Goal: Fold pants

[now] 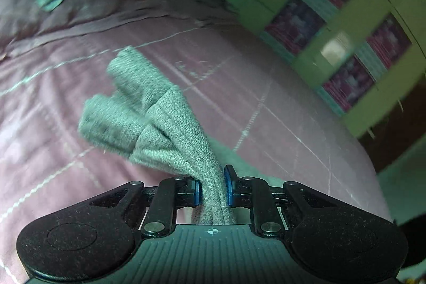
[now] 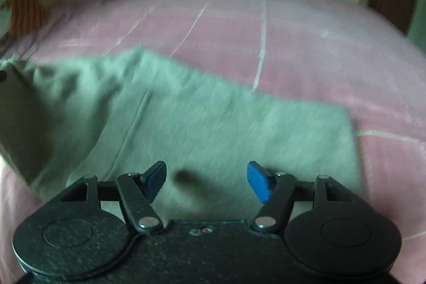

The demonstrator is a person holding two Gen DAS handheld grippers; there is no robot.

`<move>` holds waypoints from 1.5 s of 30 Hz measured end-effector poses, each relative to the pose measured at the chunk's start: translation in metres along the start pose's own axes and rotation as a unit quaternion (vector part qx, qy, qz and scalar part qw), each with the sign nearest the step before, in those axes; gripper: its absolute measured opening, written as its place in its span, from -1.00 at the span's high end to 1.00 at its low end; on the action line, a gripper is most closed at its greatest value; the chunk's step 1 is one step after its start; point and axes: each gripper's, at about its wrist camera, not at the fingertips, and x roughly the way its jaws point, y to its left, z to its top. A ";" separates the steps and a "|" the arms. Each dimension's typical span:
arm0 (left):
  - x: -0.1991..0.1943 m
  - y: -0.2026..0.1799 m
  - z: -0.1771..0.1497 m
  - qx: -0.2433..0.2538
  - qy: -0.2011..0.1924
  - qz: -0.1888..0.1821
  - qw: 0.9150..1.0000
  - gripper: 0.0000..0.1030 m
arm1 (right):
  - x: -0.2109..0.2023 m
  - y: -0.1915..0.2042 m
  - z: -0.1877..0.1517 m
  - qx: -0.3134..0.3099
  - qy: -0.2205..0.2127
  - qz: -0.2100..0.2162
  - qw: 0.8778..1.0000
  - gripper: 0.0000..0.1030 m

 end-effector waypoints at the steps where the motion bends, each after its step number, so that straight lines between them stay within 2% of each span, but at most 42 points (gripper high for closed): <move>1: -0.001 -0.009 0.000 0.012 0.001 -0.006 1.000 0.65 | 0.010 0.002 -0.004 -0.010 0.029 0.002 1.000 -0.37; 3: -0.005 -0.031 -0.006 0.049 0.002 -0.019 0.999 0.65 | 0.012 0.003 -0.008 -0.032 0.035 0.010 0.999 -0.36; 6: -0.011 -0.070 -0.016 0.096 0.011 -0.053 0.994 0.65 | 0.004 -0.012 -0.003 0.018 0.031 0.034 0.999 -0.32; 8: -0.015 -0.101 -0.031 0.145 0.021 -0.082 0.986 0.65 | 0.000 -0.022 -0.005 0.044 0.025 0.037 0.998 -0.32; 10: -0.020 -0.136 -0.055 0.205 0.039 -0.109 0.972 0.65 | -0.005 -0.028 -0.009 0.051 0.019 0.039 0.998 -0.32; 13: -0.022 -0.180 -0.103 0.297 0.082 -0.147 0.940 0.66 | -0.014 -0.038 -0.018 0.061 0.013 0.040 0.997 -0.32; 15: -0.017 -0.201 -0.138 0.350 0.123 -0.151 0.916 0.65 | -0.019 -0.050 -0.021 0.072 0.010 0.038 0.997 -0.32; 16: -0.012 -0.208 -0.155 0.371 0.142 -0.140 0.907 0.65 | -0.022 -0.056 -0.023 0.080 0.009 0.038 0.996 -0.32; 18: -0.005 -0.212 -0.173 0.382 0.155 -0.114 0.904 0.62 | -0.025 -0.070 -0.028 0.094 0.008 0.039 0.995 -0.32; 20: -0.010 -0.214 -0.176 0.392 0.151 -0.106 0.901 0.61 | -0.028 -0.081 -0.031 0.104 0.005 0.029 0.994 -0.31; 21: -0.015 -0.216 -0.175 0.399 0.147 -0.104 0.899 0.60 | -0.031 -0.088 -0.033 0.114 0.003 0.040 0.993 -0.31; 27: -0.045 -0.221 -0.166 0.395 0.145 -0.106 0.901 0.60 | -0.043 -0.106 -0.035 0.145 -0.005 0.061 0.988 -0.32; 30: -0.052 -0.204 -0.150 0.344 0.158 -0.121 0.918 0.60 | -0.047 -0.109 -0.037 0.163 -0.007 0.077 0.984 -0.32; 33: -0.064 -0.192 -0.139 0.309 0.154 -0.128 0.930 0.60 | -0.050 -0.113 -0.039 0.168 -0.006 0.084 0.982 -0.32; 35: -0.066 -0.181 -0.128 0.277 0.139 -0.130 0.942 0.60 | -0.053 -0.112 -0.039 0.165 -0.006 0.085 0.983 -0.32; 37: -0.071 -0.180 -0.126 0.266 0.123 -0.135 0.947 0.60 | -0.057 -0.112 -0.040 0.162 -0.006 0.082 0.983 -0.32; 40: -0.049 -0.172 -0.118 0.260 0.124 -0.087 0.954 0.60 | -0.061 -0.113 -0.040 0.173 -0.006 0.087 0.981 -0.33; 42: -0.028 -0.163 -0.120 0.241 0.148 -0.060 0.957 0.60 | -0.060 -0.114 -0.040 0.184 -0.003 0.091 0.979 -0.32; 44: -0.006 -0.156 -0.129 0.238 0.188 -0.039 0.952 0.60 | -0.059 -0.116 -0.041 0.197 -0.003 0.098 0.975 -0.35; 45: -0.001 -0.153 -0.134 0.238 0.189 -0.041 0.952 0.60 | -0.058 -0.117 -0.041 0.206 -0.003 0.107 0.973 -0.35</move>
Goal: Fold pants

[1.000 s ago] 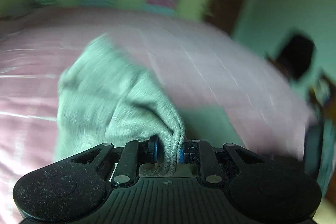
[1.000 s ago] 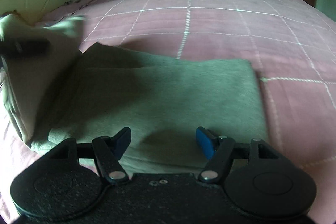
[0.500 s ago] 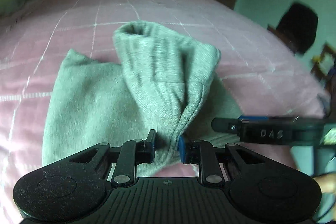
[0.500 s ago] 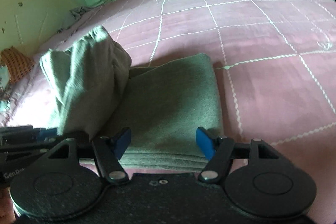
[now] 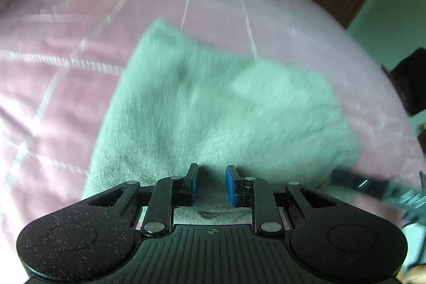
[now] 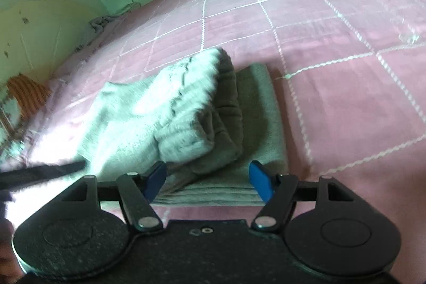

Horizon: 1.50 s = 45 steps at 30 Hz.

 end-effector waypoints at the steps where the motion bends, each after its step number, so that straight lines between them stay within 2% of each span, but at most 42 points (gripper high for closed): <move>1: 0.001 0.001 -0.003 -0.006 -0.006 -0.004 1.000 0.60 | 0.001 -0.001 0.001 0.011 0.002 0.008 1.000 -0.35; 4: -0.004 0.009 -0.002 -0.049 -0.006 -0.024 0.999 0.60 | 0.004 -0.002 0.002 0.042 0.010 0.042 0.998 -0.36; 10: -0.010 0.014 -0.003 -0.047 -0.022 -0.018 0.998 0.60 | 0.030 -0.002 0.014 0.090 0.023 0.045 0.995 -0.35; 12: -0.012 0.018 0.000 -0.050 -0.030 -0.008 0.998 0.60 | 0.037 -0.002 0.017 0.106 0.014 0.036 0.994 -0.25; 13: -0.014 0.020 0.001 -0.049 -0.032 -0.003 0.998 0.60 | 0.039 0.001 0.018 0.104 0.007 0.028 0.994 0.07; 16: -0.018 0.023 0.003 -0.049 -0.042 -0.002 0.998 0.59 | 0.023 0.017 0.019 0.056 -0.027 0.029 0.998 0.17; 20: -0.016 0.017 0.008 -0.048 -0.046 -0.009 0.998 0.59 | -0.008 0.033 0.027 -0.007 -0.072 0.044 0.996 0.17; 22: -0.008 0.011 0.006 -0.040 -0.035 -0.008 0.999 0.59 | -0.013 0.021 0.029 -0.001 -0.076 0.035 0.997 0.17; 24: 0.007 0.008 0.001 -0.035 -0.015 0.004 0.999 0.60 | -0.006 -0.003 0.026 0.033 -0.059 0.017 0.998 0.14; 26: 0.010 0.003 -0.003 -0.022 -0.022 0.010 0.999 0.59 | 0.019 -0.025 0.020 0.047 0.007 -0.004 0.999 0.04; 27: 0.009 0.000 -0.003 -0.020 -0.022 0.011 0.999 0.59 | 0.025 -0.033 0.014 0.045 0.018 -0.004 0.999 0.05; 30: 0.000 0.003 0.002 -0.028 -0.020 0.003 0.999 0.59 | 0.010 -0.031 0.013 0.047 -0.005 -0.006 0.999 -0.11; 32: -0.008 0.005 0.005 -0.031 -0.032 0.002 0.999 0.59 | -0.006 -0.021 0.016 0.023 -0.030 -0.013 0.999 -0.12; 34: -0.011 0.004 0.009 -0.020 -0.043 0.012 0.999 0.59 | -0.019 -0.006 0.019 -0.017 -0.058 -0.037 0.997 -0.13; 36: -0.005 0.003 0.011 -0.013 -0.032 0.016 0.999 0.59 | -0.028 0.012 0.021 -0.064 -0.098 -0.065 0.991 -0.13; 38: 0.006 0.003 0.008 -0.020 -0.011 0.013 1.000 0.59 | -0.031 0.029 0.028 -0.101 -0.126 -0.075 0.984 -0.14; 39: 0.010 0.003 0.005 -0.024 -0.011 0.015 1.000 0.59 | -0.026 0.034 0.031 -0.116 -0.125 -0.068 0.983 -0.14; 42: 0.010 0.002 -0.004 -0.017 -0.022 0.018 0.999 0.59 | 0.002 0.044 0.030 -0.158 -0.079 -0.056 0.983 -0.05; 45: 0.011 0.004 -0.010 -0.012 -0.021 -0.001 1.000 0.59 | 0.038 0.025 0.009 -0.193 -0.011 -0.106 0.976 -0.04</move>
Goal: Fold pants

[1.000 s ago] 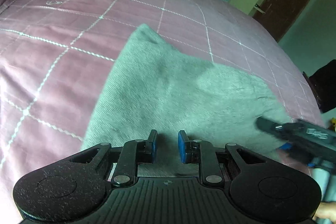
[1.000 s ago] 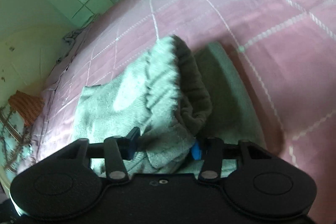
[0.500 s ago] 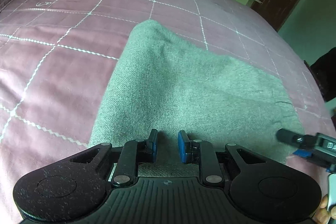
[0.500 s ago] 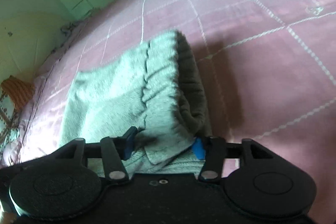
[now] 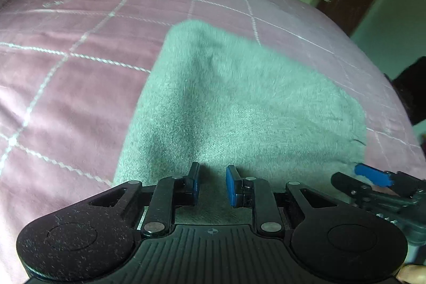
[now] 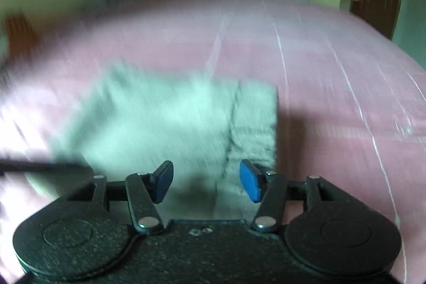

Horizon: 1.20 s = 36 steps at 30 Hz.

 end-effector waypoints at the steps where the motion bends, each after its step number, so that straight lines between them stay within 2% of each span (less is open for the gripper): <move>1: 0.000 -0.001 -0.001 0.007 -0.002 0.001 1.000 0.59 | 0.003 -0.004 -0.011 -0.014 -0.008 -0.006 1.000 -0.04; 2: 0.000 -0.001 0.000 0.013 -0.002 0.002 1.000 0.59 | 0.000 -0.007 -0.015 -0.018 -0.018 -0.013 1.000 -0.04; 6: -0.007 -0.002 0.016 0.008 0.002 -0.003 1.000 0.58 | -0.010 -0.014 -0.005 0.004 -0.015 0.003 1.000 -0.05; 9: -0.004 -0.006 0.034 0.021 -0.006 0.000 1.000 0.58 | -0.031 -0.011 0.010 0.027 -0.047 0.026 0.998 -0.08; 11: 0.007 -0.009 0.047 0.027 -0.002 0.004 1.000 0.58 | -0.029 -0.008 0.028 0.024 -0.058 0.026 0.998 -0.08; 17: 0.053 -0.012 0.087 0.034 0.014 0.022 0.999 0.59 | 0.028 0.006 0.072 -0.007 -0.038 -0.003 0.999 -0.04; 21: 0.080 -0.014 0.114 0.040 0.010 0.036 0.999 0.59 | 0.069 -0.001 0.071 -0.024 -0.014 -0.046 0.999 -0.05; 26: 0.107 -0.005 0.138 -0.008 0.014 0.043 0.999 0.59 | 0.079 -0.009 0.063 -0.023 -0.015 -0.042 0.999 -0.14; 28: 0.107 0.000 0.139 -0.048 0.018 0.036 0.998 0.59 | 0.082 -0.010 0.064 -0.022 -0.010 -0.043 0.999 -0.20; 30: 0.097 0.001 0.131 -0.059 0.018 0.030 0.998 0.59 | 0.082 -0.013 0.065 -0.013 -0.002 -0.040 0.999 -0.23; 33: 0.070 -0.004 0.108 -0.024 0.002 0.038 0.999 0.58 | 0.063 -0.010 0.066 -0.017 -0.014 -0.040 0.999 -0.21; 35: 0.048 -0.009 0.088 0.003 -0.010 0.036 0.999 0.58 | 0.040 -0.004 0.060 -0.024 -0.042 -0.033 0.998 -0.17; 36: 0.040 -0.009 0.077 0.009 -0.003 0.035 0.999 0.58 | 0.029 -0.001 0.054 -0.029 -0.052 -0.027 0.998 -0.17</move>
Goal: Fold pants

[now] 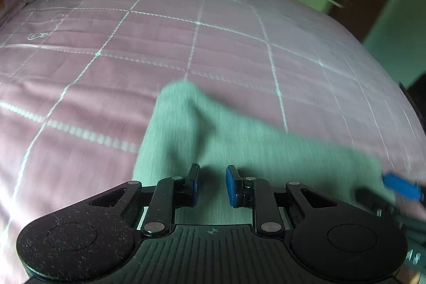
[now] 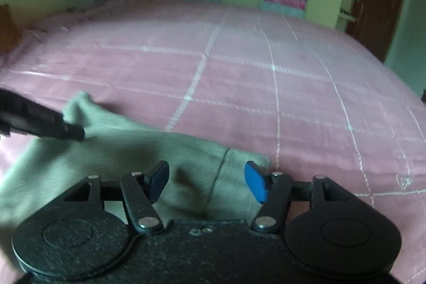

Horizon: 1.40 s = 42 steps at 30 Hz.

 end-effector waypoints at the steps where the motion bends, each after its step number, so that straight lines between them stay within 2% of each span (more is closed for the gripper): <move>1: -0.006 0.001 -0.010 0.000 0.009 -0.003 1.000 0.58 | -0.012 0.003 -0.007 -0.005 -0.010 0.001 1.000 -0.18; 3: -0.018 0.004 -0.034 -0.004 0.009 -0.011 1.000 0.58 | -0.028 0.008 -0.023 -0.017 -0.020 0.002 1.000 -0.17; 5: -0.028 0.001 -0.056 0.007 0.001 -0.008 1.000 0.58 | -0.032 0.012 -0.043 -0.032 -0.008 -0.004 0.999 -0.18; 7: -0.036 -0.008 -0.077 0.029 -0.013 0.004 0.999 0.59 | -0.028 0.012 -0.065 -0.049 0.006 -0.015 0.999 -0.24; 9: -0.042 -0.016 -0.087 0.049 -0.027 0.023 0.998 0.58 | -0.029 0.008 -0.072 -0.038 0.000 -0.015 0.999 -0.25; 11: -0.048 -0.019 -0.088 0.045 -0.025 0.028 0.998 0.58 | -0.034 0.008 -0.059 -0.022 0.016 -0.018 0.999 -0.25; 15: -0.048 -0.013 -0.087 0.030 -0.020 0.020 0.999 0.58 | -0.061 0.011 -0.050 -0.015 -0.018 -0.019 1.000 -0.24; 17: -0.050 -0.016 -0.089 0.032 -0.019 0.023 0.999 0.58 | -0.046 0.013 -0.064 -0.031 0.026 -0.023 0.999 -0.26; 19: -0.051 -0.019 -0.089 0.037 -0.018 0.030 0.999 0.58 | -0.045 0.013 -0.071 -0.028 0.021 -0.024 0.999 -0.26; 21: -0.052 -0.021 -0.087 0.039 -0.017 0.031 0.999 0.57 | -0.049 0.013 -0.061 -0.016 0.027 -0.026 0.999 -0.28; 25: -0.054 -0.019 -0.088 0.026 -0.020 0.023 0.999 0.47 | -0.069 0.013 -0.053 0.012 -0.010 -0.017 1.000 -0.24; 26: -0.054 -0.020 -0.089 0.027 -0.022 0.023 0.999 0.42 | -0.071 0.013 -0.055 0.019 -0.013 -0.014 1.000 -0.25; 28: -0.055 -0.025 -0.091 0.039 -0.022 0.019 0.999 0.19 | -0.059 0.016 -0.065 0.000 0.020 -0.018 1.000 -0.29; 29: -0.056 -0.027 -0.092 0.044 -0.021 0.016 0.999 -0.14 | -0.053 0.020 -0.071 -0.020 0.027 -0.024 0.999 -0.29; 30: -0.057 -0.030 -0.093 0.049 -0.019 0.010 0.999 -0.56 | -0.054 0.021 -0.073 -0.028 0.020 -0.027 0.999 -0.29; 32: -0.058 -0.039 -0.096 0.063 -0.016 0.014 0.998 -0.94 | -0.055 0.019 -0.069 -0.017 0.024 -0.023 0.999 -0.29; 34: -0.059 -0.046 -0.101 0.076 -0.025 0.026 0.996 -0.94 | -0.055 0.017 -0.066 -0.013 0.026 -0.020 0.999 -0.29; 42: -0.069 -0.041 -0.102 0.064 -0.039 0.033 0.997 -0.94 | -0.061 0.019 -0.073 -0.017 0.017 -0.020 0.999 -0.29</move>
